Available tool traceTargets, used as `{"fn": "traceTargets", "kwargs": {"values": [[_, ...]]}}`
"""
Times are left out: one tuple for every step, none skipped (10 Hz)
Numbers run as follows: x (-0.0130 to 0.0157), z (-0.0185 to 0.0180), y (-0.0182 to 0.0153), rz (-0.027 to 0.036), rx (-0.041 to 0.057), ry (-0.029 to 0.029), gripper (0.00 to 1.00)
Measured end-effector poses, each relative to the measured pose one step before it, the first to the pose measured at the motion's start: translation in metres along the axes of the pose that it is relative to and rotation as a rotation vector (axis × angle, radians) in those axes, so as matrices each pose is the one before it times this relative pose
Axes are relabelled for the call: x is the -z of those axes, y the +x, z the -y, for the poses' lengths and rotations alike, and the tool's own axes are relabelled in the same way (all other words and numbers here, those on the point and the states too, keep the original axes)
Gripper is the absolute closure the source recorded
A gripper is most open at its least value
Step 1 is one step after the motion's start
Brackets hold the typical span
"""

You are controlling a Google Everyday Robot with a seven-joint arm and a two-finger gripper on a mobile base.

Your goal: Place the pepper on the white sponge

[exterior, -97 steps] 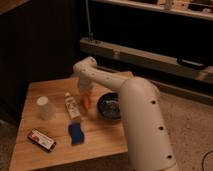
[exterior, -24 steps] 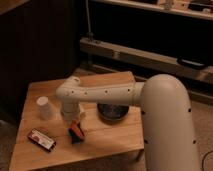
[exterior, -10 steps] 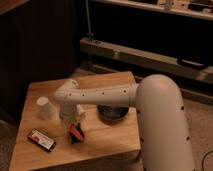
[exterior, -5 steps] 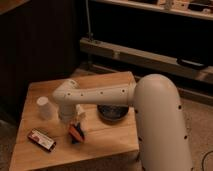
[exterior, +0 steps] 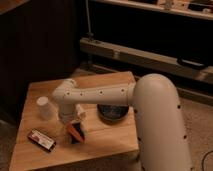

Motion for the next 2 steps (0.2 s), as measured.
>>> {"fn": "traceTargets", "kwargs": {"values": [[0.01055,0.00322,0.00359,-0.02468,-0.01107,0.00369,0.2],[-0.00022,-0.00035,-0.00052,-0.00057,-0.00274,0.00078,0.2]]}}
